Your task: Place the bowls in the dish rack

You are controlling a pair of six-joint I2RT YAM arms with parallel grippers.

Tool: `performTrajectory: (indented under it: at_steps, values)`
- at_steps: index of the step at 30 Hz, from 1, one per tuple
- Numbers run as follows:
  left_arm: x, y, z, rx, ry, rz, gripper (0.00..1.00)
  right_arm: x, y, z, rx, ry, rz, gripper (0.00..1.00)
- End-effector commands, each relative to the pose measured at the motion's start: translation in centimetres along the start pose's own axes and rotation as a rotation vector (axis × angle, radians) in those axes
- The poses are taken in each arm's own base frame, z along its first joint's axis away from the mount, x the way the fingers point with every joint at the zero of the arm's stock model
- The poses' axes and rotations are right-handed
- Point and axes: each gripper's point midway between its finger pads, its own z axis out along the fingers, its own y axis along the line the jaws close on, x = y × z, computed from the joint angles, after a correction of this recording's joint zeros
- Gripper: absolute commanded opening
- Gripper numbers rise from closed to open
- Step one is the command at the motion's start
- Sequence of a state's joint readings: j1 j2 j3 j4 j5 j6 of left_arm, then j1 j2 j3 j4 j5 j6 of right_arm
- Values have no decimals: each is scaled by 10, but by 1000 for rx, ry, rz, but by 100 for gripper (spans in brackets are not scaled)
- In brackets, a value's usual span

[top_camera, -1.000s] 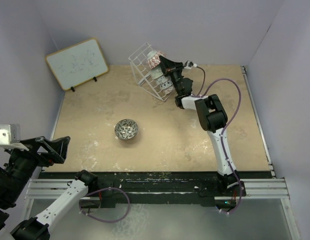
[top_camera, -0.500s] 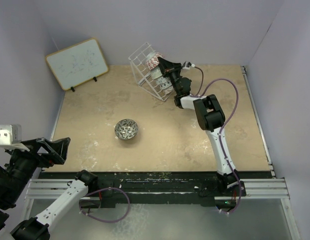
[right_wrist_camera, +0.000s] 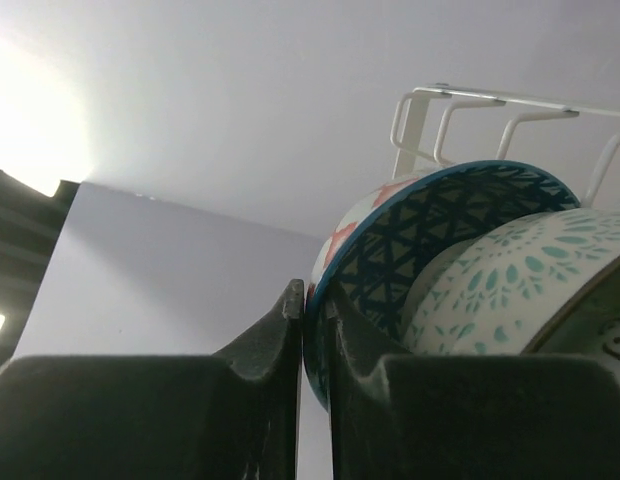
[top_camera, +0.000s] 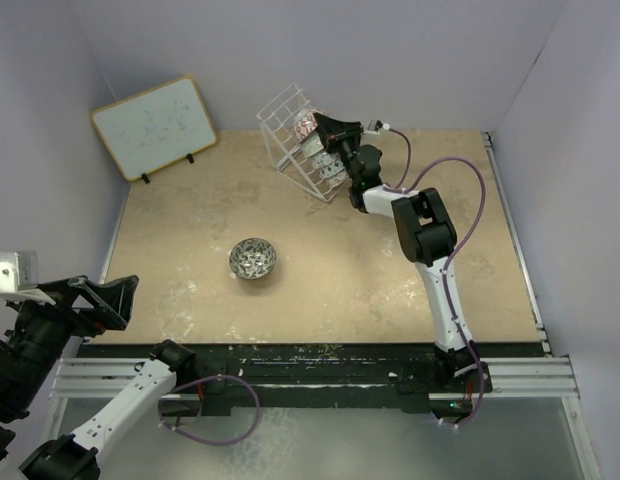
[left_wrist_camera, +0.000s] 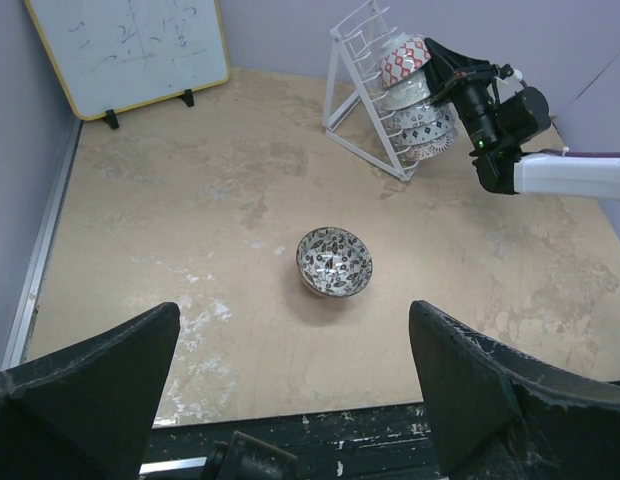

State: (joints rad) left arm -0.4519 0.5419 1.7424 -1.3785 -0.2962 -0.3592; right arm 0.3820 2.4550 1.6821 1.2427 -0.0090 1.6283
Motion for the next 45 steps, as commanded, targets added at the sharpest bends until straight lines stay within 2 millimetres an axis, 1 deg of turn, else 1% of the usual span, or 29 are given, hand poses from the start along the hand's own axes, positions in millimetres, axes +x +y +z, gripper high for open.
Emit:
performTrajectory:
  at_steps: [1,5,10,13,18,19,28,34,45]
  values:
    - [-8,0,-4,-1,-32,-22,99,-5,48,17,-62,-43,-34,16]
    - [-9,0,-4,-4,-34,-19,99,-4,41,17,-24,-50,-41,26]
    - [-9,1,-4,-7,-32,-16,99,-7,34,15,19,-64,-51,31]
    - [-8,1,-3,-8,-32,-17,99,-7,33,15,59,-68,-74,38]
    - [-7,1,-2,-7,-31,-17,99,-9,23,11,147,-75,-99,41]
    - [-7,1,-1,-8,-30,-16,99,-10,19,10,176,-77,-102,42]
    - [-7,1,-2,-10,-31,-15,99,-11,10,5,283,-74,-131,43]
    - [-6,1,-1,-10,-30,-16,99,-12,12,-1,315,-79,-143,44]
    - [-4,2,0,-12,-25,-16,99,-16,6,-13,365,-87,-159,44]
